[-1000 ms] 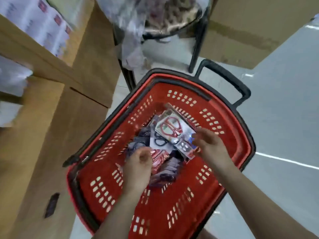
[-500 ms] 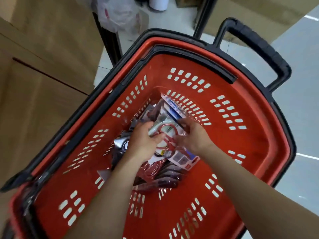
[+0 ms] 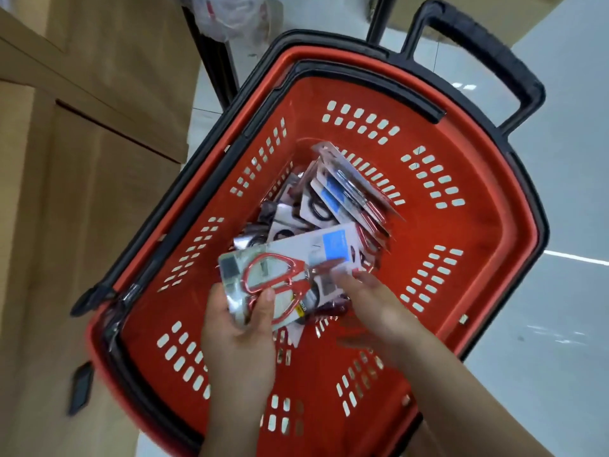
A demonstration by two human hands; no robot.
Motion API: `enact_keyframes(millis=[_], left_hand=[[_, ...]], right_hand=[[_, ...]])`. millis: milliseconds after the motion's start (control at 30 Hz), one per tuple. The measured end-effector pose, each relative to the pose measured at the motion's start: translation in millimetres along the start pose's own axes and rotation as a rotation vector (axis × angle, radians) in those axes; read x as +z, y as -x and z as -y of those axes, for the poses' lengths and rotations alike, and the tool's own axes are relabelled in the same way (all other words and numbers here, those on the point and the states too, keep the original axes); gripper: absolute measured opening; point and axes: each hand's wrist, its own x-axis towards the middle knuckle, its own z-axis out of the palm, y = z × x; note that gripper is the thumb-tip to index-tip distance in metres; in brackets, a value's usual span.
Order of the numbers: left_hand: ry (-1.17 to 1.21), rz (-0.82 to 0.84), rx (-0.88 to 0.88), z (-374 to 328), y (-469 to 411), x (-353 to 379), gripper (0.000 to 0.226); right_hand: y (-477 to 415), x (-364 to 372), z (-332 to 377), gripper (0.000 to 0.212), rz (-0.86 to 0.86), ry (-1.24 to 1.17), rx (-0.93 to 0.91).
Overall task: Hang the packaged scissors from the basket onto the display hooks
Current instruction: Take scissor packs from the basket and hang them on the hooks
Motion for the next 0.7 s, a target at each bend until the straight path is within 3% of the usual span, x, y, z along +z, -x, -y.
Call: enact_keyframes(millis=[100,267,533,633,700], left_hand=[[0.167,-0.153,-0.063,-1.1,15.8,-19.9,0.022],[0.393,-0.187,-0.236,7.1,36.4,-33.5,0.033],[0.386,0.065,-0.436,36.3,46.1,-43.1,0.06],[0.107,0.117,-0.251,30.6,37.2,-46.8,0.078],[-0.054,0.301,-0.111,22.6,28.3,-43.9,0.071]], right_hand=[[4.9,9.5,-15.0,0.051,0.138,-0.331,0.082],[23.8,36.8,-26.6,0.039,0.363,-0.684,0.02],[31.8,19.8,-31.2,0.036,0.039,-0.378,-0.324],[43.6,8.6,-29.6,0.036,-0.007,-0.176,-0.442],[50.7,4.1,-26.2,0.038,-0.024,-0.102,-0.522]])
